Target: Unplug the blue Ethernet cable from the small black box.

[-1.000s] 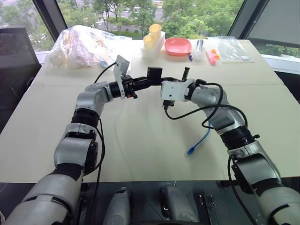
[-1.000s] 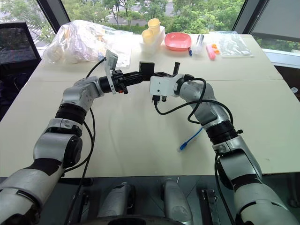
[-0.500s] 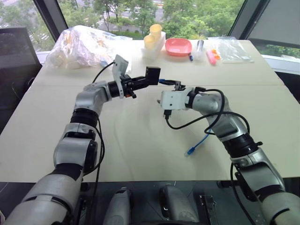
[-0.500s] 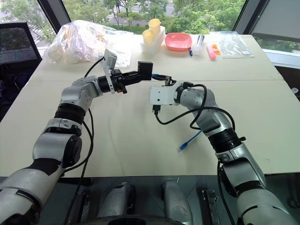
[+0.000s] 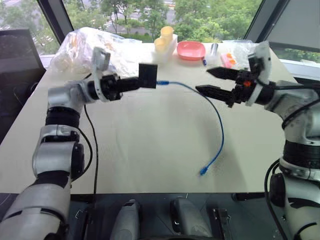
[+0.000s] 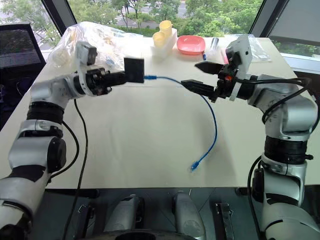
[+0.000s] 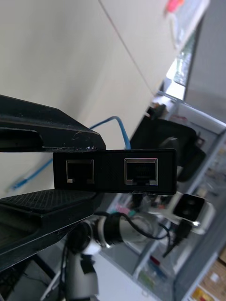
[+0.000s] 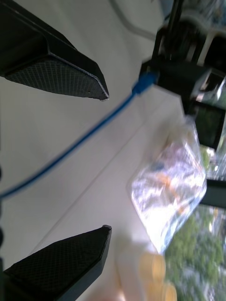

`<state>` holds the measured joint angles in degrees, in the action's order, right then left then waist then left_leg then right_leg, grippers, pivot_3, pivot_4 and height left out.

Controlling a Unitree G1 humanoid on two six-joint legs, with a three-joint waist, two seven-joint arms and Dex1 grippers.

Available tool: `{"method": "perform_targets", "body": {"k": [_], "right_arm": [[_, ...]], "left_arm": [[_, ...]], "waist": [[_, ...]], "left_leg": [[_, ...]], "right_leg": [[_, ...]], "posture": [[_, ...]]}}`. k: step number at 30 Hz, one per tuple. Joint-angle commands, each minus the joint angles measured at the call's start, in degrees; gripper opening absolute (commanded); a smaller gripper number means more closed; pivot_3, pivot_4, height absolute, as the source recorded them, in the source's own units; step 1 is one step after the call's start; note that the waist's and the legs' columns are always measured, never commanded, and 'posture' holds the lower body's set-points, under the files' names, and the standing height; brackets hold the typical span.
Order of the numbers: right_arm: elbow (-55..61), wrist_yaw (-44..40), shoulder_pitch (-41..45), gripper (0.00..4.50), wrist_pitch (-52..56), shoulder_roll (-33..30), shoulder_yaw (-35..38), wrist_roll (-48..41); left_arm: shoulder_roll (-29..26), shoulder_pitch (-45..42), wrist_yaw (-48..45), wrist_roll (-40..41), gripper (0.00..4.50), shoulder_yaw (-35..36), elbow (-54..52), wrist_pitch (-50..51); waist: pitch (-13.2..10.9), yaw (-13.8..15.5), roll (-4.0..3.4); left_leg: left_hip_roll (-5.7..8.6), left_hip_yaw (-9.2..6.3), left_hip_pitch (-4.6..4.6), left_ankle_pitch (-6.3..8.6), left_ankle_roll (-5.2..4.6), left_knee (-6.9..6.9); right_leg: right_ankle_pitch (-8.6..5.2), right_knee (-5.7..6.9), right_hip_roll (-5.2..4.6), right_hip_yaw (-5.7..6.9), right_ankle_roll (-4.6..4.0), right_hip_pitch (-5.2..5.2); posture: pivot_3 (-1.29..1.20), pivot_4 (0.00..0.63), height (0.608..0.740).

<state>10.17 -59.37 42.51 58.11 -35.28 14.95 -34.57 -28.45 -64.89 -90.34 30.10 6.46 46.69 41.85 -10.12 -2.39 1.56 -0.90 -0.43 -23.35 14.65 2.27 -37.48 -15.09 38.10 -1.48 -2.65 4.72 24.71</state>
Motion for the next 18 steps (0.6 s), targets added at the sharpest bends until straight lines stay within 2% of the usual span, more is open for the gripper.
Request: {"method": "perform_targets", "body": {"k": [1, 6, 18], "right_arm": [[2.9, 1.6, 1.4, 4.43, 5.9, 0.7, 2.3, -8.3], [0.6, 2.9, 3.2, 4.43, 2.4, 0.8, -1.9, -7.7], [-2.3, 3.8, 4.7, 4.43, 1.3, 1.4, -5.3, -10.6]], "left_arm": [[0.9, -0.9, -1.7, 1.9, 0.45, 0.8, -1.6, 1.4], [3.0, 1.0, -2.2, 2.9, 0.45, -2.2, -6.4, 3.4], [5.0, 2.7, -1.7, 3.4, 0.45, -3.3, -11.4, 3.9]], "waist": [[0.0, 0.0, 0.0], [0.0, -0.1, 0.0], [0.0, 0.0, 0.0]], "left_leg": [[0.0, 0.0, 0.01, 0.0, 0.0, 0.0], [0.01, 0.03, 0.0, 0.0, 0.0, -0.04], [0.0, 0.03, -0.02, 0.01, -0.02, -0.07]], "right_leg": [[0.0, 0.0, 0.0, 0.0, 0.0, -0.01], [0.0, 0.01, 0.0, -0.01, 0.0, -0.01], [0.0, 0.01, 0.0, -0.01, 0.01, 0.0]], "posture": [[0.0, 0.15, 0.735], [0.0, 0.15, 0.735], [0.0, 0.15, 0.735]]}}
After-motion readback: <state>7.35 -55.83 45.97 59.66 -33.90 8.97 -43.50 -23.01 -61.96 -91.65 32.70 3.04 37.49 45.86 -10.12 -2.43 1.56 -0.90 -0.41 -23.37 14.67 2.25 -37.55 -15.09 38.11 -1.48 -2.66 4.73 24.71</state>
